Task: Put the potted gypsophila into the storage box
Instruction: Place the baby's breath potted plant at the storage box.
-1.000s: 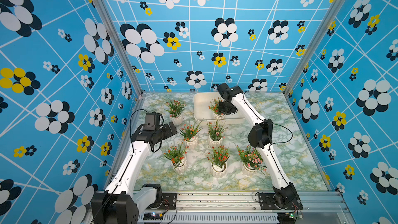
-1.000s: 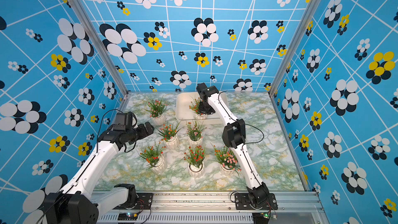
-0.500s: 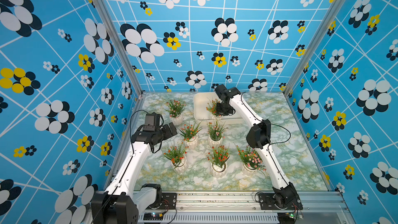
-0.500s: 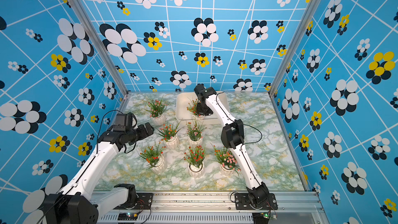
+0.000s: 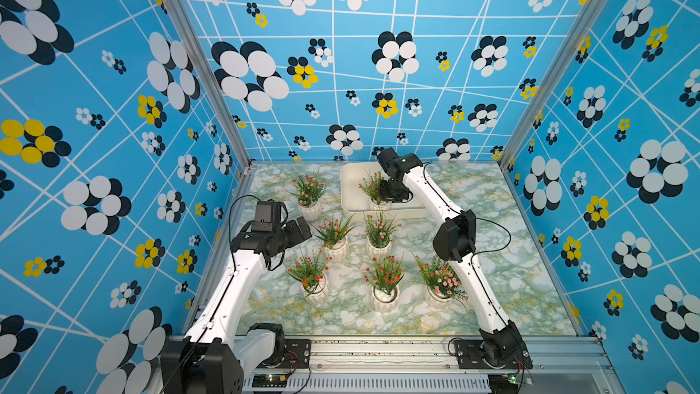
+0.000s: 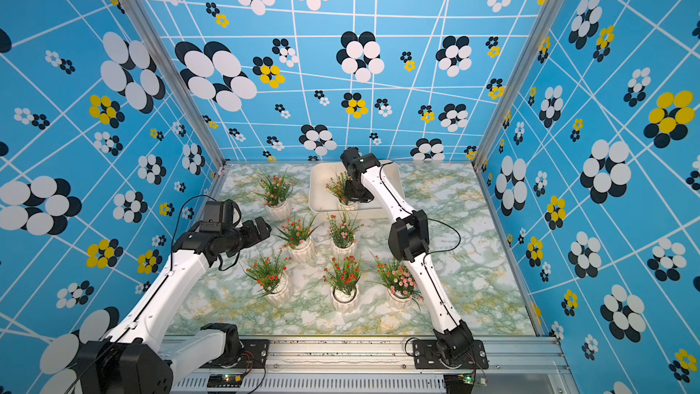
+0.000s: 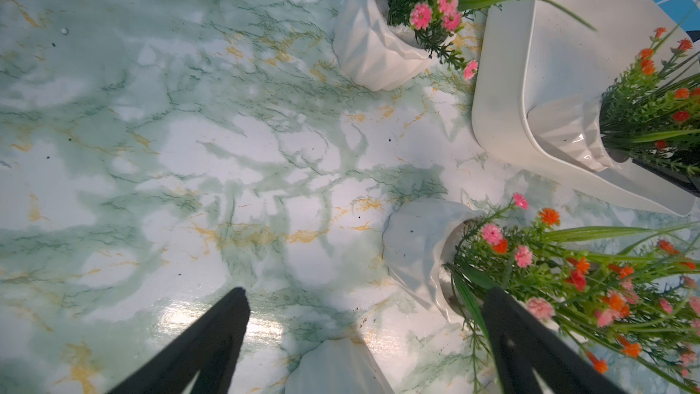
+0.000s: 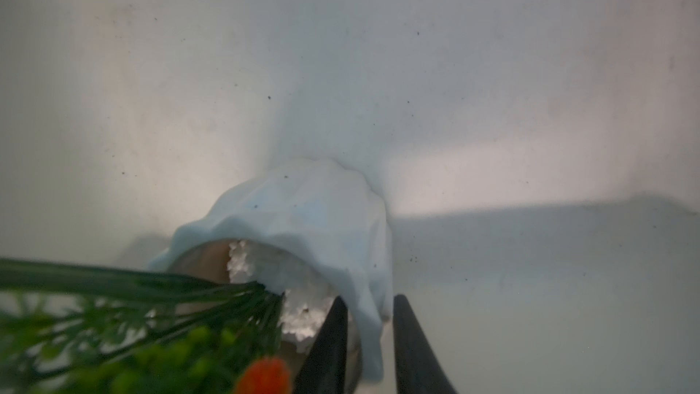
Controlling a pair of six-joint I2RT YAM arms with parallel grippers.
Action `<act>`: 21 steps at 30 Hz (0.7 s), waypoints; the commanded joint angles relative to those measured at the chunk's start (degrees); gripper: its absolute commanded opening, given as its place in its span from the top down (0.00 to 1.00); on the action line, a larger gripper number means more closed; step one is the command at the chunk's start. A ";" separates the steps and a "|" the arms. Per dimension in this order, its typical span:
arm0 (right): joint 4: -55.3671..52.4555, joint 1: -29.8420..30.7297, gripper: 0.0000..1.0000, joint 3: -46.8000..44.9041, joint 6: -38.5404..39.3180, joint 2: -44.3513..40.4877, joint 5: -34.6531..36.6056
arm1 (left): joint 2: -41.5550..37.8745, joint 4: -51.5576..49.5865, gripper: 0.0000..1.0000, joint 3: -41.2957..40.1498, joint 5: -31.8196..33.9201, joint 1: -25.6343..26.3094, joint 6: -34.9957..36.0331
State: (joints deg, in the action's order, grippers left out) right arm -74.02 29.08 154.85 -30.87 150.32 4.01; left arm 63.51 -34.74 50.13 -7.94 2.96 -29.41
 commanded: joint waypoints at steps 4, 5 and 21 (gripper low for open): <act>-1.52 -0.24 0.74 0.46 1.58 -3.60 2.40 | -0.74 -1.15 0.01 1.07 1.18 -0.63 0.18; -1.77 -0.55 0.74 0.48 1.82 -4.26 2.71 | -0.64 -1.50 0.01 1.40 1.50 -0.72 0.33; -10.57 -3.07 0.01 -0.07 6.38 -18.79 11.62 | -0.39 -0.33 0.01 5.06 2.60 -6.19 -4.62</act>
State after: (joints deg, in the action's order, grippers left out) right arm -78.70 25.85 154.87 -25.76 133.62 10.50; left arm 63.51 -35.73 53.49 -6.04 -1.72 -31.51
